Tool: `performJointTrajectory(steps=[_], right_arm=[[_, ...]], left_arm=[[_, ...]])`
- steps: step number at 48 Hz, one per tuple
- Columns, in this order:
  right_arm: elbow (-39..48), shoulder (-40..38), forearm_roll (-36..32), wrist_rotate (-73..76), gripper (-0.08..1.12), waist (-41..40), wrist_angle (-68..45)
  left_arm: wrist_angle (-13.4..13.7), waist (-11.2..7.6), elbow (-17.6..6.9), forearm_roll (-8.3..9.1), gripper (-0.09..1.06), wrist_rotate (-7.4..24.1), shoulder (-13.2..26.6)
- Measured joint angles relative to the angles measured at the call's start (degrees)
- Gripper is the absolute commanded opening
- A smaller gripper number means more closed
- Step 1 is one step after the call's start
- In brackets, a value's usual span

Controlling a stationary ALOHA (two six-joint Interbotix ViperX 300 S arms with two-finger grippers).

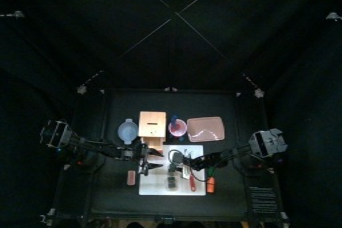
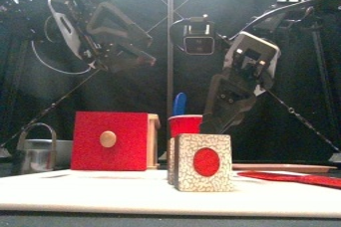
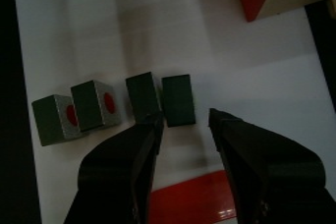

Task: Place sushi on board then cut the sushi with the knife then place the pieces on the plate
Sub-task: Place the 4 sushi pieces on the plate

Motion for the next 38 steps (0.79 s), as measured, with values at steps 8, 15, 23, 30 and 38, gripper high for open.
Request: performJointTrajectory(steps=[8,15,23,30,38], right_arm=[[-0.3,0.7,-0.7,0.3,0.78,-0.2,0.0],[-0.4,1.9,-0.8,0.2,0.73,-0.2,0.1],[-0.4,2.2,-0.7,0.2,0.63,-0.2,0.0],[-0.5,2.2,-0.7,0.2,0.60,-0.2,0.1],[-0.5,1.0,-0.8,0.2,0.60,-0.2,2.7]], left_arm=[[0.0,-0.09,0.2,-0.62,0.85,0.1,0.0],[0.0,-0.09,0.5,-1.05,0.85,0.1,0.0],[0.1,-0.09,0.7,-1.41,0.85,0.0,0.0],[0.0,-0.09,0.9,-1.32,0.85,0.0,0.0],[0.1,0.00,0.9,-1.49,0.85,0.0,0.0]])
